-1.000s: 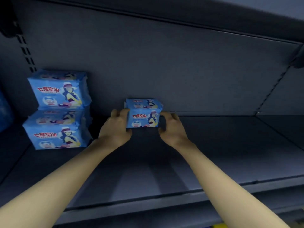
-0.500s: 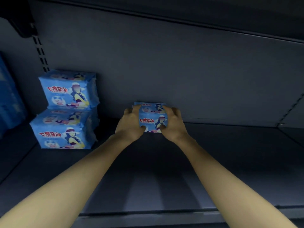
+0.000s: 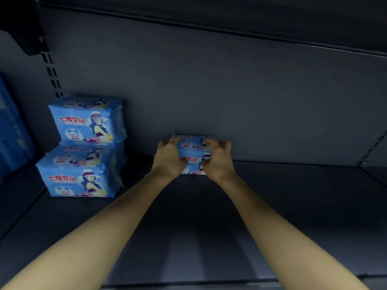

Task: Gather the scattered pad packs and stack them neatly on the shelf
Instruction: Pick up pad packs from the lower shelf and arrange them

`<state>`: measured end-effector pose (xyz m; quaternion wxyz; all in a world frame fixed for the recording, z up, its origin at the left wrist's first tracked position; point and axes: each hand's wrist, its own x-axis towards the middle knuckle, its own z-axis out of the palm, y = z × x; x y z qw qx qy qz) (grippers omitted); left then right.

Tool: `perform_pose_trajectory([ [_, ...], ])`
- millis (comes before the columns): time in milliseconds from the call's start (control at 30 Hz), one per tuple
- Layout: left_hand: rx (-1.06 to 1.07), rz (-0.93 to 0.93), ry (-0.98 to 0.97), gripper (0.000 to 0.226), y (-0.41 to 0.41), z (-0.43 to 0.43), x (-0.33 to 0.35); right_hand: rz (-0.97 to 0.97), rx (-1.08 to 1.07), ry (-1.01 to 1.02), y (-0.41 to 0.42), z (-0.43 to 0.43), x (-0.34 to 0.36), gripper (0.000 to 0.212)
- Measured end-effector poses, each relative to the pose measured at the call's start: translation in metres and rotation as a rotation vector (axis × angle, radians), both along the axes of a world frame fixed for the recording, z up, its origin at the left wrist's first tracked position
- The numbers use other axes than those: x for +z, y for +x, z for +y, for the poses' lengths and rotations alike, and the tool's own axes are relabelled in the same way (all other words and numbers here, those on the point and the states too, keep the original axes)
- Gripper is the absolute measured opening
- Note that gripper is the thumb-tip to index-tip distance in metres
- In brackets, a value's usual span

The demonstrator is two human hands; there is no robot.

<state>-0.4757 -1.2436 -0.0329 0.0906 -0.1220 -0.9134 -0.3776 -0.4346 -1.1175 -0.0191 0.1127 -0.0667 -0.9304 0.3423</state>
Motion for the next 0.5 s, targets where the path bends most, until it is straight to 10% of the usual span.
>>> perform_pose_trajectory([
  [500, -0.008, 0.013, 0.03, 0.056, 0.018, -0.008, 0.002, -0.001, -0.024, 0.064, 0.019, -0.018, 0.005, 0.057],
])
